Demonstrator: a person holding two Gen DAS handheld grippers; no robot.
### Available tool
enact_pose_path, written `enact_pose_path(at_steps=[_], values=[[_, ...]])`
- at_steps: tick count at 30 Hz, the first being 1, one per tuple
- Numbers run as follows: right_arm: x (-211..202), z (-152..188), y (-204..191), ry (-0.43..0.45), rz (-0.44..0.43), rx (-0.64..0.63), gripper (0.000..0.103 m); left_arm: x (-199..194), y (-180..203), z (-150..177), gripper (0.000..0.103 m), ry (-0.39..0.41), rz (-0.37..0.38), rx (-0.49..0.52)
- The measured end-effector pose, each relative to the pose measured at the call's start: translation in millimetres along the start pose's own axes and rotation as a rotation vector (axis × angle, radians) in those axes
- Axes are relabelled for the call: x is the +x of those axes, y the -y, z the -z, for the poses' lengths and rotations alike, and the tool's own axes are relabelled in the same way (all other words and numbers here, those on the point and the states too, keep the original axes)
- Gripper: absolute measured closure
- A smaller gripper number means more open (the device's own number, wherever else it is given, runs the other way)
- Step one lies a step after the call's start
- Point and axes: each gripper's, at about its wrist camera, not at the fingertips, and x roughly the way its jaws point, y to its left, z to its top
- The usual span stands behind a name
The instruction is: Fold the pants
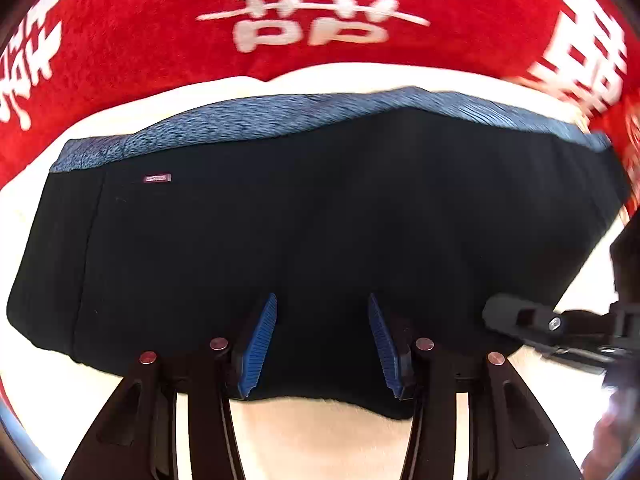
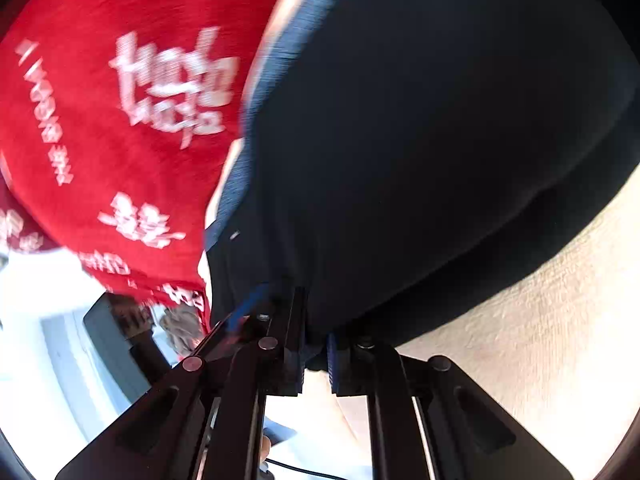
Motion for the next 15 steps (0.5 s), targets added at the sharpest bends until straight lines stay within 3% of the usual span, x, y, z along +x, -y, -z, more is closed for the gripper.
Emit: enact_pose_path(at_steps=[3, 5, 8, 12, 15], values=[[-5, 16, -8, -0.006, 0.064, -0.071, 0.094, -4, 10, 17, 0.054, 0.002, -0.016, 0.06], [0, 22, 5, -0.016, 0.158, -0.075, 0.096, 1, 12, 30, 0.053, -0.004, -0.028, 0.062], [0, 21, 19, -0.017, 0.135, -0.034, 0.096, 2, 11, 35, 0.053, 0.023, -0.029, 0.033], [-28, 14, 14, -0.004, 0.169, -0.089, 0.072, 1, 12, 30, 0.053, 0.005, -0.038, 0.015], [-73, -3, 26, 0.074, 0.2, -0.073, 0.066, 1, 3, 22, 0.053, -0.021, -0.048, -0.007]])
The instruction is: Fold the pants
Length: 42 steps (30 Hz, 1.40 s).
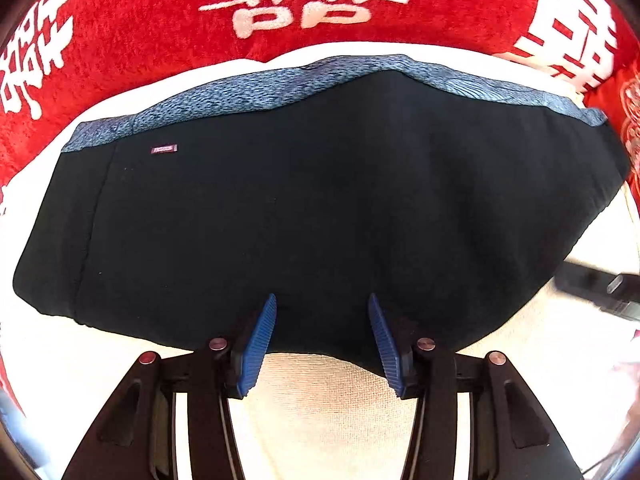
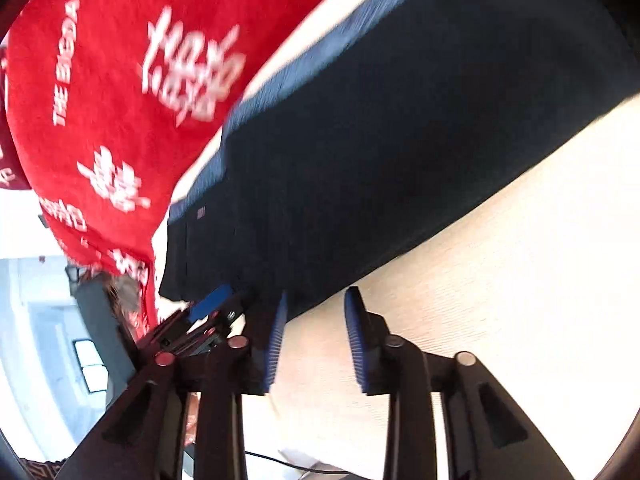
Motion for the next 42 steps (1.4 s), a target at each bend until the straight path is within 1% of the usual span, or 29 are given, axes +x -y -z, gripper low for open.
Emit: enact_pose_path(at_steps=[3, 8, 10, 11, 12, 13, 14, 15, 16, 17, 19, 21, 23, 24, 26, 28, 29, 30, 31, 32, 33, 34, 36, 37, 38, 39, 40, 41, 42], values=[[-36, -24, 34, 0.085, 0.047, 0.08, 0.066, -7, -1, -8, 0.053, 0.011, -0.011, -0.026], [-82, -52, 91, 0.226, 0.196, 0.27, 0.066, -11, 7, -36, 0.053, 0.071, -0.035, -0.033], [-90, -61, 102, 0.256, 0.205, 0.328, 0.066, -5, 12, -48, 0.053, 0.072, -0.032, -0.052], [-91, -65, 109, 0.256, 0.198, 0.35, 0.067, -1, 15, -52, 0.053, 0.071, -0.035, -0.06], [-92, -69, 114, 0.248, 0.196, 0.353, 0.084, 5, 19, -54, 0.053, 0.071, -0.049, -0.06], [-91, -75, 111, 0.243, 0.208, 0.339, 0.087, 11, 24, -54, 0.053, 0.068, -0.066, -0.053], [-94, -80, 104, 0.252, 0.232, 0.289, 0.093, 16, 27, -52, 0.052, 0.066, -0.085, -0.049], [-98, -85, 94, 0.26, 0.269, 0.208, 0.094, 17, 28, -49, 0.049, 0.075, -0.093, -0.054], [-100, -89, 87, 0.263, 0.3, 0.135, 0.094, 17, 27, -47, 0.039, 0.095, -0.112, -0.064], [-102, -93, 88, 0.25, 0.315, 0.094, 0.093, 18, 25, -47, 0.031, 0.098, -0.132, -0.071], [-108, -98, 100, 0.219, 0.311, 0.113, 0.09, 19, 20, -51, 0.031, 0.066, -0.116, -0.099], [-128, -99, 111, 0.258, 0.342, 0.135, 0.069, 15, 18, -60, 0.031, 0.036, -0.129, -0.116], [-154, -106, 125, 0.321, 0.399, 0.165, 0.056, 8, 21, -73, 0.031, 0.067, -0.134, -0.101], [-163, -113, 132, 0.336, 0.419, 0.188, 0.053, 5, 24, -80, 0.031, 0.083, -0.131, -0.092], [-183, -134, 157, 0.364, 0.456, 0.234, 0.053, 6, 35, -98, 0.031, 0.105, -0.138, -0.071], [-190, -154, 174, 0.381, 0.488, 0.275, 0.053, 12, 43, -113, 0.031, 0.112, -0.158, -0.06], [-189, -164, 183, 0.38, 0.49, 0.31, 0.053, 17, 47, -121, 0.031, 0.115, -0.172, -0.063], [-188, -171, 196, 0.37, 0.472, 0.355, 0.054, 21, 48, -125, 0.031, 0.114, -0.184, -0.07], [-186, -176, 205, 0.358, 0.45, 0.393, 0.057, 25, 48, -128, 0.031, 0.1, -0.193, -0.084], [-186, -179, 209, 0.354, 0.449, 0.411, 0.076, 27, 48, -130, 0.031, 0.086, -0.19, -0.102], [-187, -180, 208, 0.351, 0.454, 0.396, 0.078, 27, 47, -130, 0.031, 0.084, -0.185, -0.117], [-190, -181, 202, 0.35, 0.484, 0.344, 0.081, 24, 47, -130, 0.031, 0.091, -0.189, -0.123], [-191, -184, 190, 0.358, 0.575, 0.227, 0.084, 21, 47, -129, 0.031, 0.107, -0.211, -0.11], [-190, -185, 191, 0.348, 0.615, 0.183, 0.084, 21, 47, -128, 0.031, 0.111, -0.227, -0.104], [-186, -187, 195, 0.327, 0.63, 0.172, 0.084, 23, 45, -129, 0.031, 0.102, -0.244, -0.103], [-185, -188, 199, 0.322, 0.638, 0.172, 0.079, 28, 45, -131, 0.031, 0.086, -0.263, -0.109], [-186, -189, 197, 0.329, 0.678, 0.161, 0.072, 35, 41, -132, 0.031, 0.069, -0.266, -0.117], [-187, -189, 194, 0.336, 0.719, 0.139, 0.063, 42, 37, -132, 0.031, 0.062, -0.254, -0.125], [-190, -188, 189, 0.336, 0.74, 0.13, 0.061, 46, 34, -131, 0.029, 0.071, -0.247, -0.138]])
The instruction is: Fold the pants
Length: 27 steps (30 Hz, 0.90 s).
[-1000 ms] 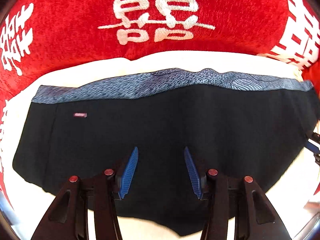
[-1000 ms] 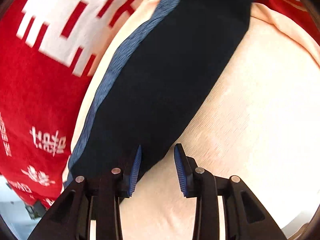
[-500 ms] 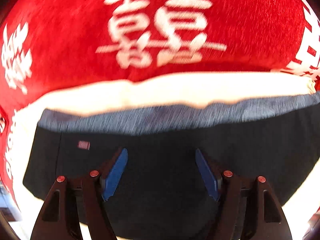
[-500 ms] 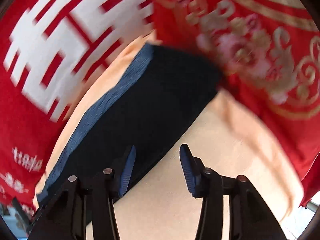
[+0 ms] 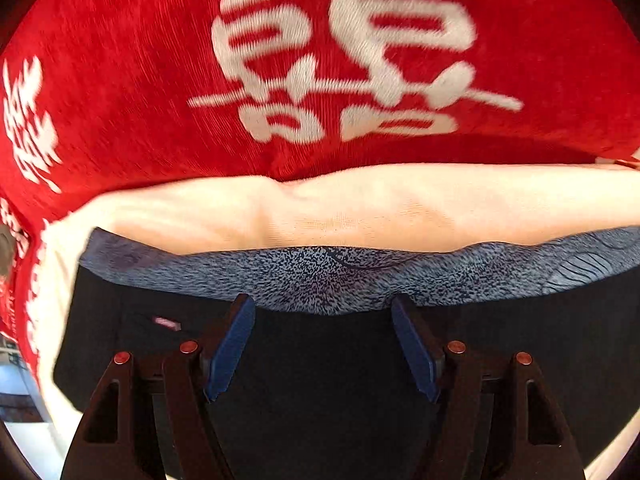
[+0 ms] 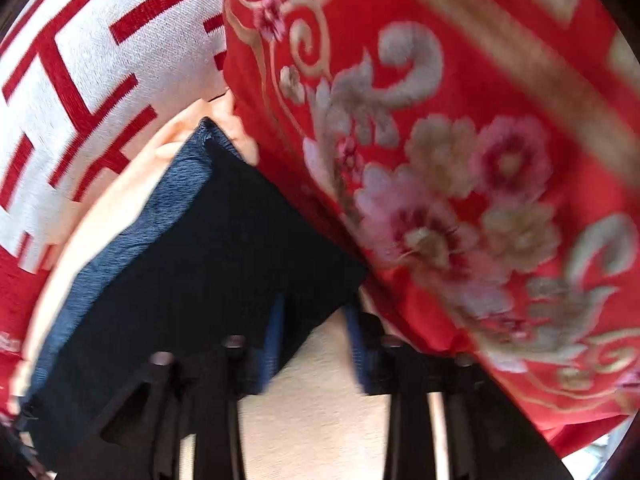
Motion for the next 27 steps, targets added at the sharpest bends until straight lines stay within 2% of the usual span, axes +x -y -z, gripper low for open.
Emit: enact_pose_path(at_steps=[2, 4, 6, 8, 11, 14, 15, 17, 18, 20, 22, 25, 27], values=[[-13, 5, -5, -0.014, 0.001, 0.004, 0.061, 6, -2, -1, 0.024, 0.004, -0.005, -0.023], [-32, 10, -11, -0.006, -0.073, -0.008, 0.061, 10, -6, -4, 0.024, -0.013, 0.006, -0.055], [-47, 17, -36, 0.001, -0.156, -0.083, 0.061, 3, -10, -7, 0.025, -0.017, 0.018, -0.075], [-54, 23, -75, -0.016, -0.273, -0.193, 0.059, -1, -21, -11, 0.025, 0.016, 0.041, -0.077], [-52, 45, -158, -0.075, -0.456, -0.338, 0.059, -5, -29, -22, 0.025, 0.034, 0.07, -0.057], [-40, 65, -237, -0.123, -0.578, -0.417, 0.059, 16, -29, -32, 0.025, 0.008, 0.06, -0.06], [-35, 71, -255, -0.132, -0.592, -0.431, 0.059, 26, -31, -32, 0.025, 0.0, 0.051, -0.064], [-19, 87, -282, -0.136, -0.549, -0.49, 0.06, 41, -38, -34, 0.024, 0.001, 0.043, -0.068], [-9, 92, -291, -0.116, -0.477, -0.53, 0.061, 43, -44, -31, 0.024, 0.03, 0.064, -0.078], [-7, 95, -287, -0.052, -0.455, -0.56, 0.066, 46, -57, -29, 0.024, 0.037, 0.049, -0.085], [-7, 89, -277, -0.002, -0.32, -0.575, 0.066, 49, -75, -27, 0.024, 0.038, 0.045, -0.092], [-7, 71, -254, -0.058, -0.318, -0.5, 0.066, 47, -103, -24, 0.024, 0.016, 0.013, -0.11], [-21, 70, -251, -0.065, -0.301, -0.509, 0.059, 41, -128, -19, 0.024, 0.008, -0.003, -0.129]])
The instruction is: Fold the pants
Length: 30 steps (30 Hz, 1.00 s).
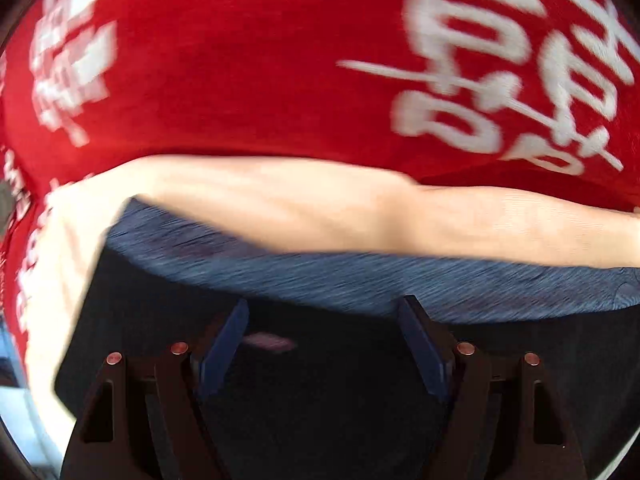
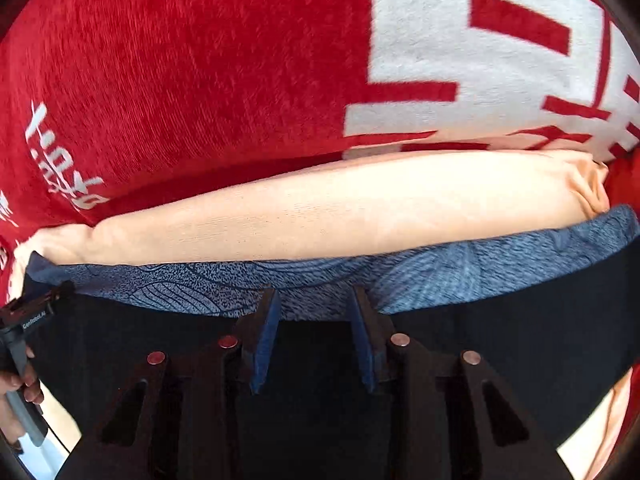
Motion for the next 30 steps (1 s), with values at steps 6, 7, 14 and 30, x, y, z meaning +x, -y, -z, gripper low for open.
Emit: enact_pose_path(at_steps=[6, 7, 14, 30], values=[[-27, 50, -54, -0.109, -0.33, 0.004, 0.053, -22, -85, 23, 0.024, -0.002, -0.029, -0.072], [-27, 60, -68, -0.13, -0.379, 0.005, 0.053, -25, -101, 28, 0.024, -0.011, -0.017, -0.105], [-6, 118, -153, -0.251, -0.47, -0.001, 0.052, -31, -147, 68, 0.024, -0.043, 0.047, -0.182], [27, 143, -250, -0.377, -0.849, 0.229, 0.047, -18, -213, 112, 0.024, -0.104, 0.39, -0.533]])
